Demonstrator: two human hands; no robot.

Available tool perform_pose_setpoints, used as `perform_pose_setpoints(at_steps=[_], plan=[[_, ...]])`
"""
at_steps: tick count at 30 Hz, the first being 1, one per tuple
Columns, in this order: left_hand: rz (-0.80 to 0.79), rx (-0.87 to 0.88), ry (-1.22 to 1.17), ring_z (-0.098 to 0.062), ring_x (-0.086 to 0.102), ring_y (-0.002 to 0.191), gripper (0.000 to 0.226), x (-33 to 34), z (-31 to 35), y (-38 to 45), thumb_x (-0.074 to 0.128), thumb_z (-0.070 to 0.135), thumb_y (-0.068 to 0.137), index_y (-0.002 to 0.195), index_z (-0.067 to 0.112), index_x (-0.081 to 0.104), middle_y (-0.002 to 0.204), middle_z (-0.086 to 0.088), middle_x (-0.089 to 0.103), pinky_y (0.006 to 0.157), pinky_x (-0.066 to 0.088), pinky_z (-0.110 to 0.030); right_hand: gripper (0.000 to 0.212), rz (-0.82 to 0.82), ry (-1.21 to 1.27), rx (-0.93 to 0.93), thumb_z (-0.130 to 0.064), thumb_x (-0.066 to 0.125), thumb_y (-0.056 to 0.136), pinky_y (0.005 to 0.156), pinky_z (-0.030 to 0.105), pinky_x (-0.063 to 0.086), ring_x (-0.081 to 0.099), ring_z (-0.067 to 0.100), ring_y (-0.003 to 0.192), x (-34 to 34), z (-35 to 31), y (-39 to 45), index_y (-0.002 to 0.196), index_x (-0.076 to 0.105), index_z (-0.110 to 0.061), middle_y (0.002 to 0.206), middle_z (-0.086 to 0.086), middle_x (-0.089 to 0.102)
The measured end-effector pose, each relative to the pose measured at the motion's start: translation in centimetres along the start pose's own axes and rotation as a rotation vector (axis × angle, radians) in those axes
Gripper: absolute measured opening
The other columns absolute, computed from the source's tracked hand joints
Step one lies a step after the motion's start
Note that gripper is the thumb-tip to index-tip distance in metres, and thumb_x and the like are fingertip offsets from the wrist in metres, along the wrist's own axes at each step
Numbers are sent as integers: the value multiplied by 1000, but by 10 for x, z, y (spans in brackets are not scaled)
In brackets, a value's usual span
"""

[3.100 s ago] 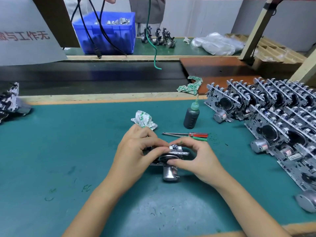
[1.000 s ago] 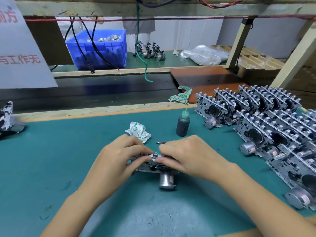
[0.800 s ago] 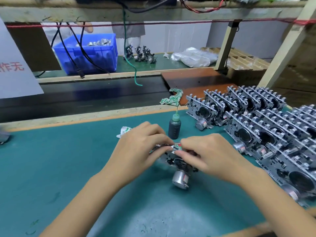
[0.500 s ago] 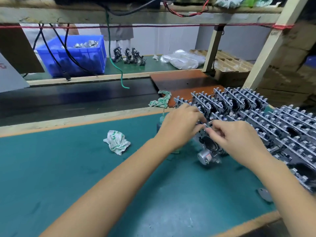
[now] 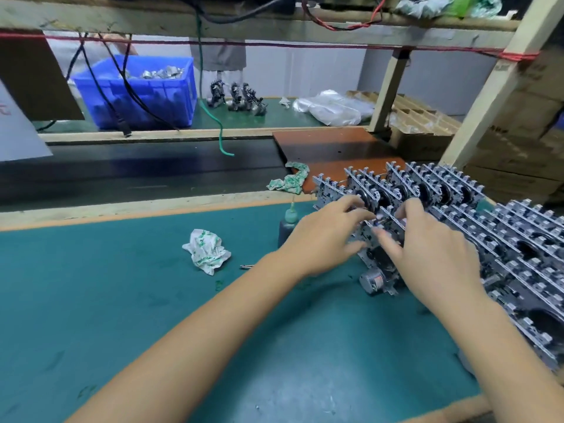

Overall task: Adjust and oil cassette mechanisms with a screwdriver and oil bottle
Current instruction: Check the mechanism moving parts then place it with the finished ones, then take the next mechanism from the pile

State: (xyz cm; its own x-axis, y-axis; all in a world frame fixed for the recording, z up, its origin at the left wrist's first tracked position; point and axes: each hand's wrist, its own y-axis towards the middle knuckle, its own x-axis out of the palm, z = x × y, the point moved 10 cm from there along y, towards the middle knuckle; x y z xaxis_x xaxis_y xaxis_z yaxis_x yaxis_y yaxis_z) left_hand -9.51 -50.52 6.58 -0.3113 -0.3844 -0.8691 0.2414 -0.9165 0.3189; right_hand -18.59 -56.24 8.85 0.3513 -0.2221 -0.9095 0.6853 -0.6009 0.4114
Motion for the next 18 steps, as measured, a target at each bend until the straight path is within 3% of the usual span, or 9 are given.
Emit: perform_pose_setpoints(at_steps=[2, 5, 9, 14, 16, 18], plan=[[97, -54, -91, -12, 48, 114, 37, -23, -13, -32, 61, 28, 89, 126, 25, 56, 127, 7, 51, 85, 46, -34, 36, 7, 151, -96, -58, 38, 85, 52, 32, 27, 52, 27, 61, -14, -33, -6, 97, 42, -24, 72, -5, 57], [141, -214, -150, -7, 52, 102, 27, -44, -53, -97, 61, 28, 89, 116, 26, 62, 112, 11, 60, 85, 44, -28, 29, -164, 302, -269, -60, 33, 82, 56, 33, 35, 61, 23, 71, -1, -108, -26, 93, 36, -33, 67, -11, 55], [136, -523, -144, 3, 55, 88, 21, -70, -128, -202, 63, 24, 87, 106, 34, 65, 104, 18, 65, 80, 43, -18, 29, -327, 318, -582, -59, 34, 92, 62, 33, 34, 62, 19, 85, 39, -226, -59, 103, 33, -33, 87, -9, 61], [237, -814, 4, 4, 58, 78, 35, -137, -186, -322, 67, 19, 85, 82, 52, 53, 89, 22, 66, 75, 47, -23, 27, -405, 505, -903, -42, 43, 95, 70, 35, 38, 58, 25, 99, 49, -377, -96, 112, 44, -21, 106, -2, 61], [274, -934, 113, -1, 60, 81, 30, -165, -198, -366, 67, 19, 84, 83, 46, 56, 89, 20, 66, 76, 48, -30, 27, -432, 569, -1000, -37, 47, 95, 74, 36, 40, 56, 25, 104, 45, -431, -113, 114, 47, -18, 111, 2, 60], [312, -1005, 338, -21, 63, 90, 19, -198, -201, -403, 72, 14, 79, 93, 27, 67, 93, 3, 67, 79, 49, -37, 28, -450, 612, -1101, -31, 50, 95, 78, 38, 42, 53, 26, 108, 38, -479, -134, 118, 49, -16, 115, 5, 57]])
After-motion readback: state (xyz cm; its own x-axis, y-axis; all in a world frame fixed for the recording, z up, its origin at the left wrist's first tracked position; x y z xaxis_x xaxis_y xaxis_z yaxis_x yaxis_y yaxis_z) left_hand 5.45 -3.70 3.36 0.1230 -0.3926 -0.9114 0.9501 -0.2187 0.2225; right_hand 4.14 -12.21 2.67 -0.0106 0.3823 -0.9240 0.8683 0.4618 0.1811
